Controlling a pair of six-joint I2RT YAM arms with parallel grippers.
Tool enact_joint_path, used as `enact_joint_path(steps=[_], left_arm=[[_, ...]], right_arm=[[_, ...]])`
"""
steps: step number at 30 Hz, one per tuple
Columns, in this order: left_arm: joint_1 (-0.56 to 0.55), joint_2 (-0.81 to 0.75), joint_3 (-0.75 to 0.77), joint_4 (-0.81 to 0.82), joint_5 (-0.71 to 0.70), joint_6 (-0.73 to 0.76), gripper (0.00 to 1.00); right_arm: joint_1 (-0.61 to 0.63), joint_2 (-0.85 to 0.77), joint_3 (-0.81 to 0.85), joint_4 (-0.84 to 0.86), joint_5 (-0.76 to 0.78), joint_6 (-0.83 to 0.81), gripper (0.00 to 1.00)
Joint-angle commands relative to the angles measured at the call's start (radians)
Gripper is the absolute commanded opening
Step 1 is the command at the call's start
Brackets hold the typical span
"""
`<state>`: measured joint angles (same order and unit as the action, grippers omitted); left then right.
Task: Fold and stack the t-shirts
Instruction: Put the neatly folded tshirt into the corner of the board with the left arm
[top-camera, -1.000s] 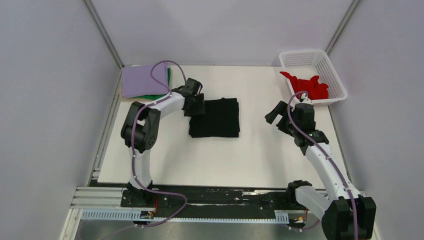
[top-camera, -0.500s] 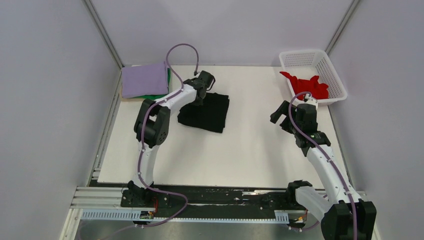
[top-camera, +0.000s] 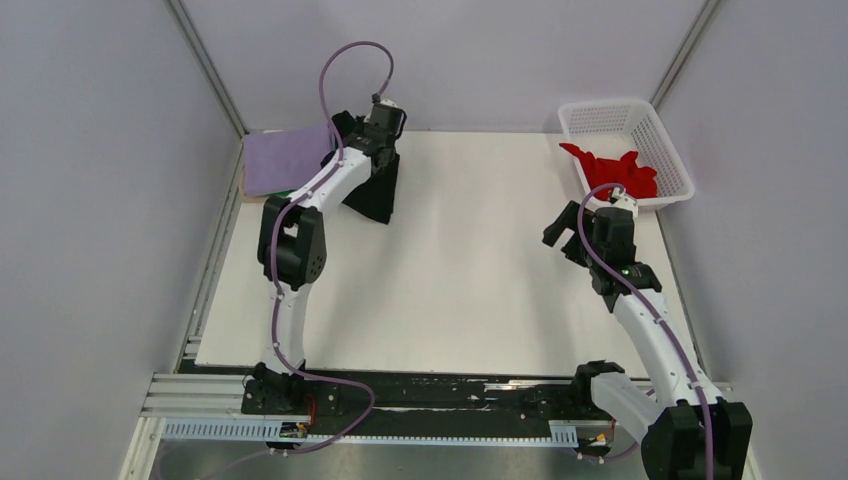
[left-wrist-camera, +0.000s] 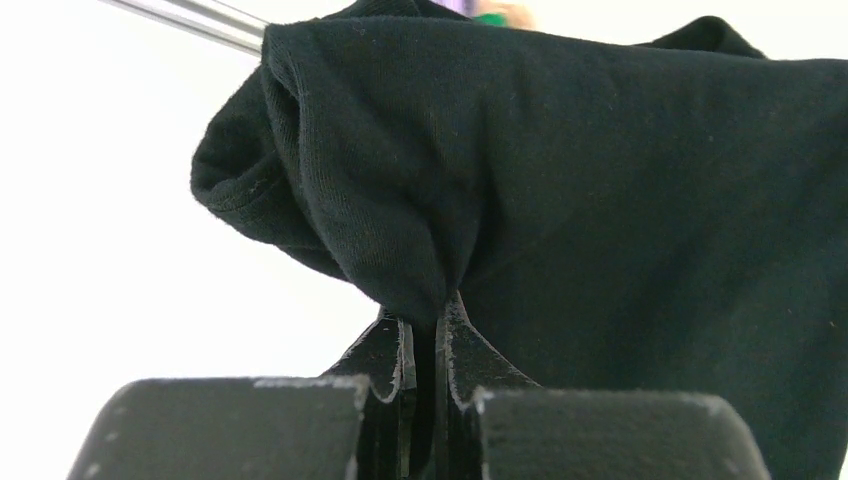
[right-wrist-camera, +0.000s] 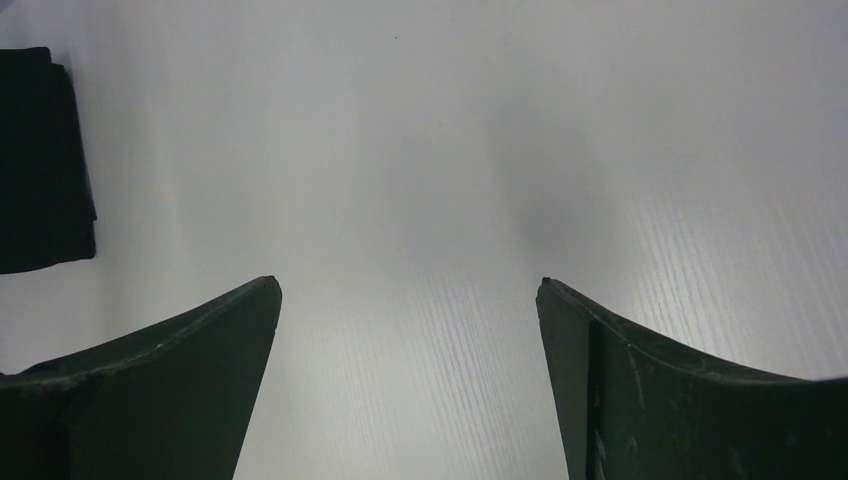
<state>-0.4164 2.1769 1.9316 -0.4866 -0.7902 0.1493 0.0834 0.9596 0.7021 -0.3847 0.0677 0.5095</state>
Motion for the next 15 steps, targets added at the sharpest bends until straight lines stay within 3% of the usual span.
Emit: enact_joint_path(steps=[1, 15], left_arm=[[0.052, -0.066, 0.074, 0.111, -0.091, 0.177, 0.00], [0.076, -0.107, 0.222, 0.114, -0.110, 0.299, 0.00]], right_arm=[[-0.009, 0.015, 0.013, 0.033, 0.000, -0.022, 1.00], [-0.028, 0.058, 0.031, 0.039, -0.091, -0.011, 1.00]])
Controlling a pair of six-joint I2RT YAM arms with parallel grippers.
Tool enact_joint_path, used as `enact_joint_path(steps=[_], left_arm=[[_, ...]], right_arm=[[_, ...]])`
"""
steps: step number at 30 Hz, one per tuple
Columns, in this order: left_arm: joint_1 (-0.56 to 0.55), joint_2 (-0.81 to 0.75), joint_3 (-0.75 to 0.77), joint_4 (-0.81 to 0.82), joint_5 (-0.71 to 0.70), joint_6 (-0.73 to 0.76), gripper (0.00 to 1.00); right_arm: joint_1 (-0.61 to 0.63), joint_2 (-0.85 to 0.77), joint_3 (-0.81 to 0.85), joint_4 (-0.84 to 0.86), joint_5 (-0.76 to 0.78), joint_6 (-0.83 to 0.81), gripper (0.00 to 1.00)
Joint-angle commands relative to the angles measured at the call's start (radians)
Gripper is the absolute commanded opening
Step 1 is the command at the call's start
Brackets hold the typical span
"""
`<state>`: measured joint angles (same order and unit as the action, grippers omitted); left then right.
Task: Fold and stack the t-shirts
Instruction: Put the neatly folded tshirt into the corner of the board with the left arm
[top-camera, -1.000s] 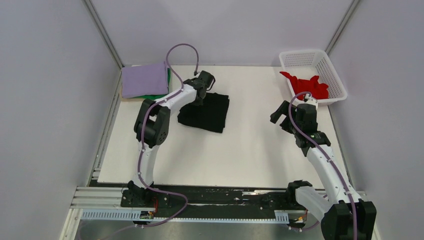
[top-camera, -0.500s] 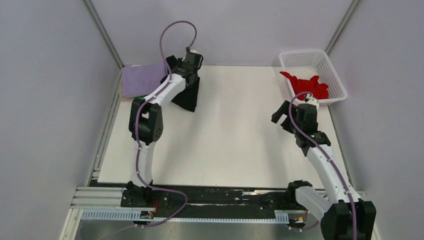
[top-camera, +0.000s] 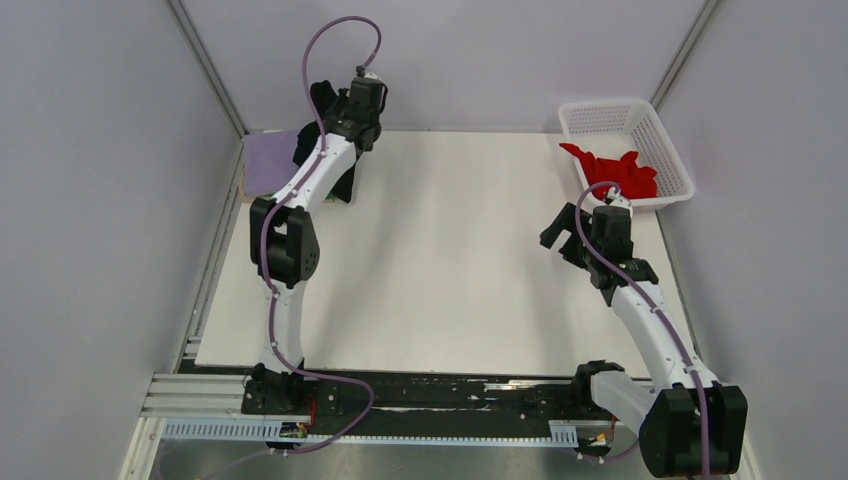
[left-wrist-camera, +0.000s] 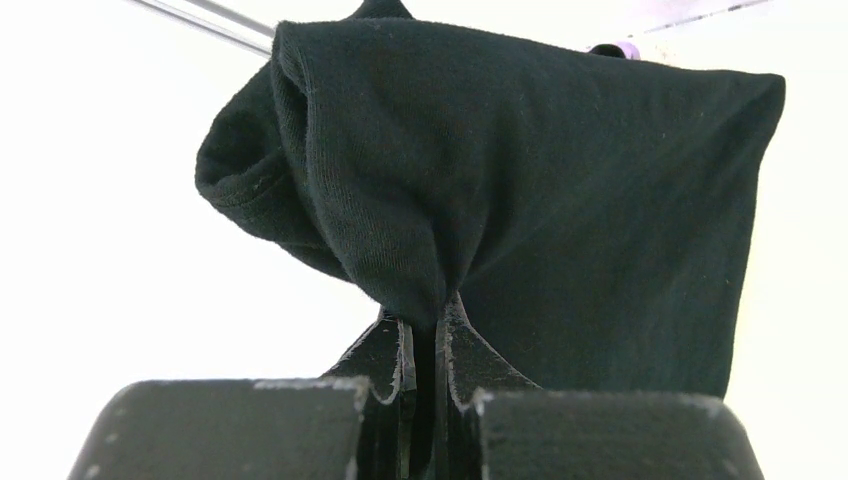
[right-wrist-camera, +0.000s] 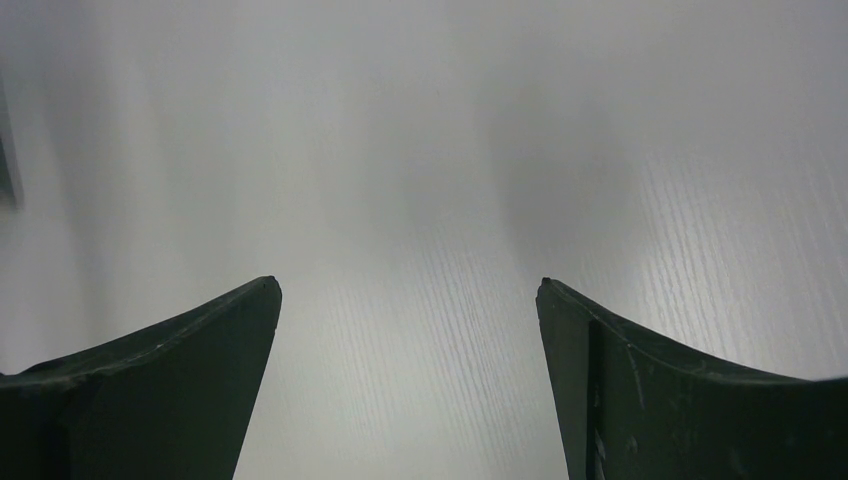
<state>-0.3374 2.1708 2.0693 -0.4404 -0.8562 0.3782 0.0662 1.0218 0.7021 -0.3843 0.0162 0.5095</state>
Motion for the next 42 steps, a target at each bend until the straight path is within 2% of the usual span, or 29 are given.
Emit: enact_joint_path(steps=[1, 16, 22, 24, 35, 38, 42], left_arm=[[-0.002, -0.104, 0.088, 0.070, -0.049, 0.072, 0.00], [0.016, -0.154, 0.088, 0.048, -0.005, 0.054, 0.00], [0.061, -0.139, 0.070, 0.022, 0.089, 0.024, 0.00], [0.074, -0.129, 0.059, 0.012, 0.135, 0.021, 0.00], [0.168, -0.047, 0.036, 0.042, 0.191, 0.012, 0.00], [0.210, -0.025, 0.019, 0.076, 0.272, 0.046, 0.00], [0.269, 0.064, 0.093, 0.061, 0.312, 0.039, 0.00]], right_arm=[[-0.013, -0.004, 0.029, 0.041, -0.043, -0.011, 1.00], [-0.017, 0.021, 0.022, 0.066, -0.076, -0.009, 1.00], [-0.017, 0.030, 0.022, 0.068, -0.066, -0.011, 1.00], [-0.016, 0.029, 0.023, 0.067, -0.063, -0.011, 1.00], [-0.016, 0.042, 0.030, 0.060, -0.026, -0.012, 1.00], [-0.017, 0.048, 0.033, 0.058, -0.020, -0.013, 1.00], [-0.017, 0.053, 0.036, 0.048, -0.017, -0.014, 1.00]])
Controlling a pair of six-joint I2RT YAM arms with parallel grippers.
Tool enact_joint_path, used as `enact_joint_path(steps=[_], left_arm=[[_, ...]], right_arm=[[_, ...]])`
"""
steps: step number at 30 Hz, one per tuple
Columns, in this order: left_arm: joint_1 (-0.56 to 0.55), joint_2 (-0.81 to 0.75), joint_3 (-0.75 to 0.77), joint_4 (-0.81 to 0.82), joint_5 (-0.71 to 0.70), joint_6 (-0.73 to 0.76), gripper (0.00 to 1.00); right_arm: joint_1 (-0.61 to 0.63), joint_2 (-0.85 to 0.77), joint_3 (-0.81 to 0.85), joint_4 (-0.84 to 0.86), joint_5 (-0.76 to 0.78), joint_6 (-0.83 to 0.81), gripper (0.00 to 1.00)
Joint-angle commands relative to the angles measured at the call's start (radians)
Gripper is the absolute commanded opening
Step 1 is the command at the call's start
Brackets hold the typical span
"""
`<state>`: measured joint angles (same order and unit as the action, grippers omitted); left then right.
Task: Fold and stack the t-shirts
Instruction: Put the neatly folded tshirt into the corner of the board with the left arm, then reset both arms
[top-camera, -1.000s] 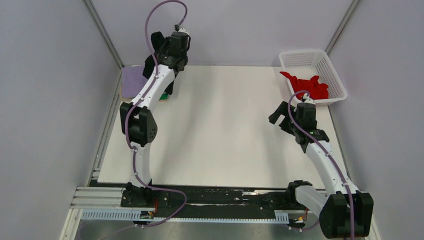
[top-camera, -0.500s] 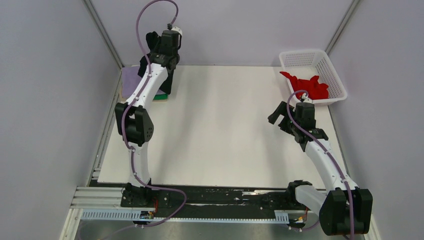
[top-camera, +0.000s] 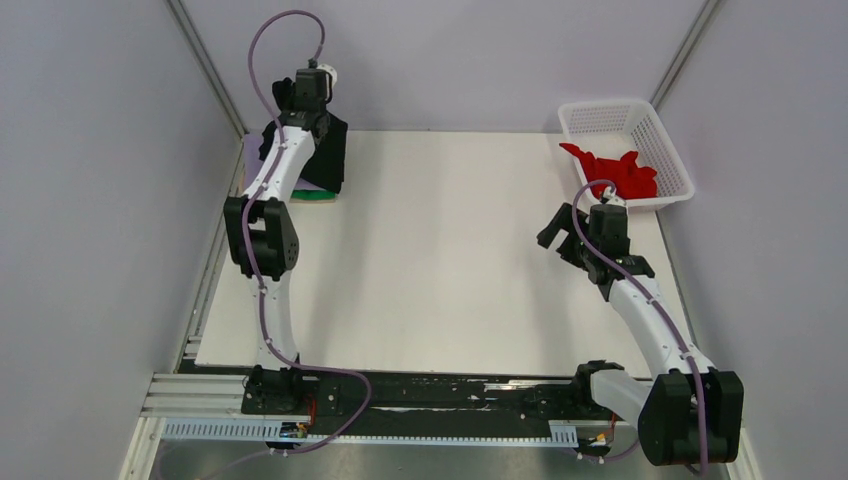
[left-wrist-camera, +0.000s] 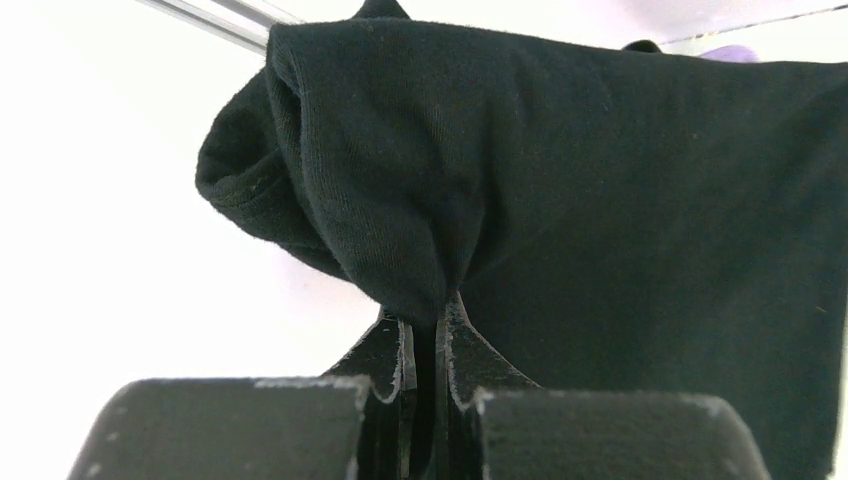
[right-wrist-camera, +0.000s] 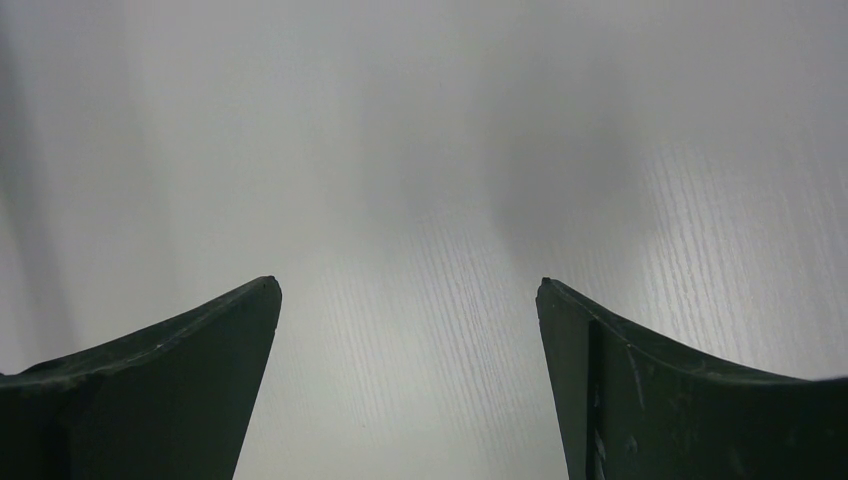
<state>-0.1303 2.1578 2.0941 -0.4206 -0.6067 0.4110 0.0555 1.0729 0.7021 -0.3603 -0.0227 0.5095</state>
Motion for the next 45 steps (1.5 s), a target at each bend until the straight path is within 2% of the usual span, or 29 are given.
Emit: enact_joint_path(steps=[1, 5, 8, 9, 10, 11, 12, 14, 17, 20, 26, 28, 29, 30, 35, 37, 39, 42, 45], left_arm=[[0.080, 0.089, 0.082, 0.033, 0.070, 0.003, 0.00], [0.124, 0.143, 0.125, 0.021, 0.112, -0.032, 0.07], [0.174, 0.180, 0.173, 0.000, 0.155, -0.079, 0.29], [0.186, 0.187, 0.184, -0.003, 0.154, -0.096, 0.32], [0.191, 0.202, 0.209, -0.007, 0.153, -0.103, 0.39], [0.200, 0.208, 0.222, -0.009, 0.143, -0.119, 0.49], [0.203, 0.222, 0.250, -0.012, 0.133, -0.126, 0.86], [0.209, 0.243, 0.303, -0.036, 0.093, -0.151, 0.98], [0.210, 0.242, 0.350, -0.081, 0.074, -0.242, 1.00], [0.210, 0.159, 0.303, -0.122, 0.143, -0.359, 1.00], [0.207, -0.110, 0.041, -0.100, 0.479, -0.612, 1.00], [0.201, -0.223, -0.091, -0.066, 0.575, -0.677, 1.00], [0.196, -0.315, -0.214, -0.019, 0.634, -0.707, 1.00], [0.182, -0.362, -0.287, 0.010, 0.646, -0.721, 1.00], [0.078, -0.738, -0.864, 0.219, 0.656, -0.775, 1.00], [0.038, -0.842, -1.035, 0.265, 0.670, -0.798, 1.00], [0.008, -0.917, -1.152, 0.266, 0.693, -0.805, 1.00], [0.001, -1.007, -1.238, 0.218, 0.672, -0.808, 1.00], [0.000, -1.072, -1.331, 0.244, 0.670, -0.813, 1.00]], right_arm=[[-0.006, 0.000, 0.036, 0.023, 0.022, -0.014, 1.00], [-0.006, -0.004, 0.032, 0.018, 0.066, -0.014, 1.00], [-0.005, -0.002, 0.036, 0.014, 0.067, -0.014, 1.00], [-0.006, -0.001, 0.038, 0.012, 0.067, -0.013, 1.00], [-0.006, -0.001, 0.040, 0.010, 0.067, -0.011, 1.00], [-0.006, -0.002, 0.042, 0.009, 0.065, -0.010, 1.00], [-0.006, -0.004, 0.043, 0.006, 0.062, -0.008, 1.00], [-0.006, -0.012, 0.041, 0.005, 0.059, -0.004, 1.00], [-0.006, -0.035, 0.036, 0.001, 0.059, 0.003, 1.00], [-0.006, -0.059, 0.034, 0.000, 0.055, 0.005, 1.00], [-0.006, -0.100, 0.037, -0.003, 0.068, 0.014, 1.00], [-0.006, -0.104, 0.034, 0.000, 0.079, 0.018, 1.00], [-0.008, -0.106, 0.028, 0.005, 0.085, 0.016, 1.00], [-0.008, -0.105, 0.023, 0.010, 0.087, 0.012, 1.00], [-0.017, -0.112, -0.016, 0.036, 0.077, 0.014, 1.00], [-0.017, -0.120, -0.036, 0.056, 0.071, 0.011, 1.00], [-0.017, -0.126, -0.050, 0.061, 0.073, 0.013, 1.00], [-0.017, -0.140, -0.076, 0.071, 0.074, 0.023, 1.00], [-0.017, -0.146, -0.098, 0.085, 0.084, 0.041, 1.00]])
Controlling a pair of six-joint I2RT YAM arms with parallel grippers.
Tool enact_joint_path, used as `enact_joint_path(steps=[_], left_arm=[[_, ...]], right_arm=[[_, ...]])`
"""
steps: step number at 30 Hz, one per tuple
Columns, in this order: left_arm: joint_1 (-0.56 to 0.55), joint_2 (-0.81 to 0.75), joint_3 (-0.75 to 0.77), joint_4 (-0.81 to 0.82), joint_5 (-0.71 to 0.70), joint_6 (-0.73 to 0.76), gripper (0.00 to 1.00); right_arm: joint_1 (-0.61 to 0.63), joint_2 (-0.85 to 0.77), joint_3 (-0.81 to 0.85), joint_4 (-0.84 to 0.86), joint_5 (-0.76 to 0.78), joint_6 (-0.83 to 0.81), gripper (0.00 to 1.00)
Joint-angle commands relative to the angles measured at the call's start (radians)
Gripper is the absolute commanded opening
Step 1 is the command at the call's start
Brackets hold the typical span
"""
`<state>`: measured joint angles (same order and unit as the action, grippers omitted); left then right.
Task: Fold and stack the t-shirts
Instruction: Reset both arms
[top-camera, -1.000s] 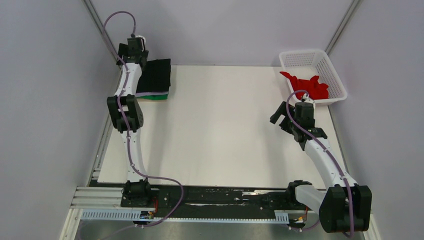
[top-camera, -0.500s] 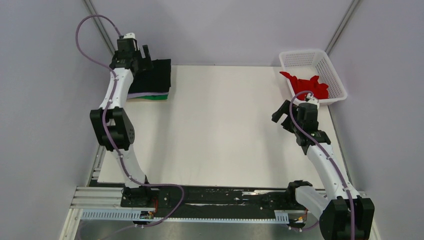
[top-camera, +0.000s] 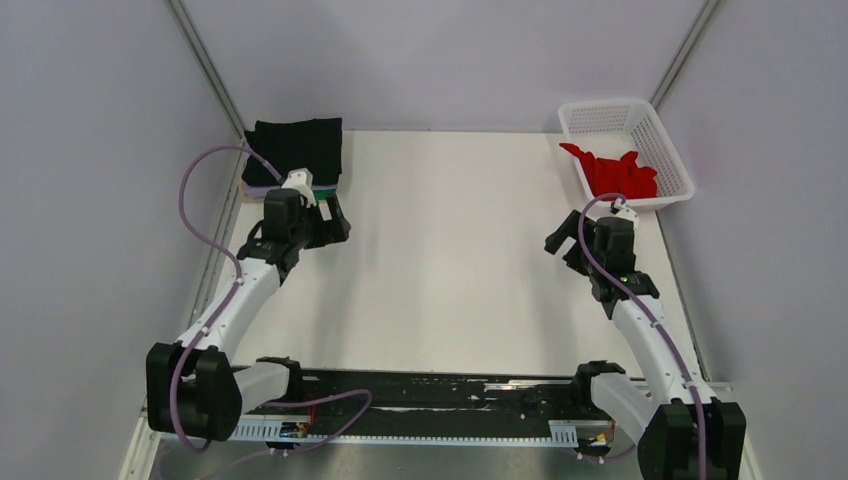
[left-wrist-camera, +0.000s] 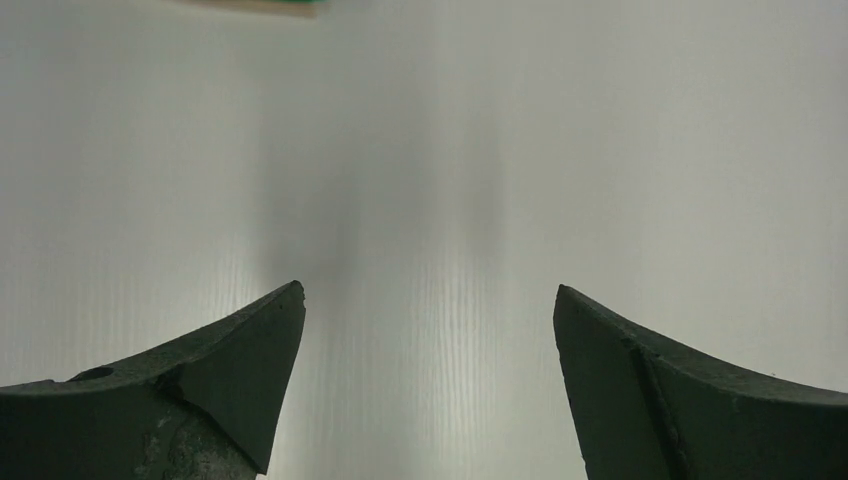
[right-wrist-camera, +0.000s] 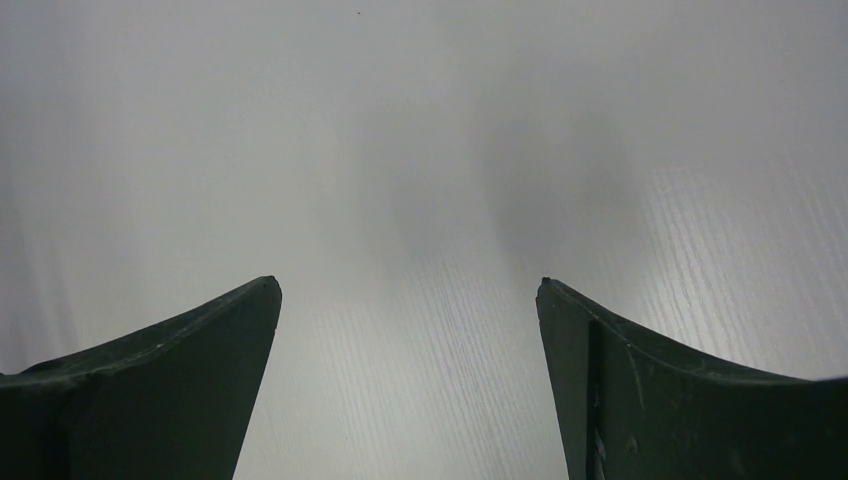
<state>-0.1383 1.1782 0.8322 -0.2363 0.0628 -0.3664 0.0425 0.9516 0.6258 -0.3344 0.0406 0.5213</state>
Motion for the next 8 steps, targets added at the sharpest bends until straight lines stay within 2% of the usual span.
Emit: enact_joint_path(steps=[1, 8], left_arm=[[0.008, -0.122, -0.082, 0.072, -0.005, -0.037, 1.00], [0.007, -0.197, -0.109, 0.052, -0.054, -0.021, 1.00]], right_arm=[[-0.004, -0.024, -0.028, 0.062, 0.027, 0.035, 1.00], [-0.004, -0.040, -0.057, 0.101, 0.005, 0.033, 1.00]])
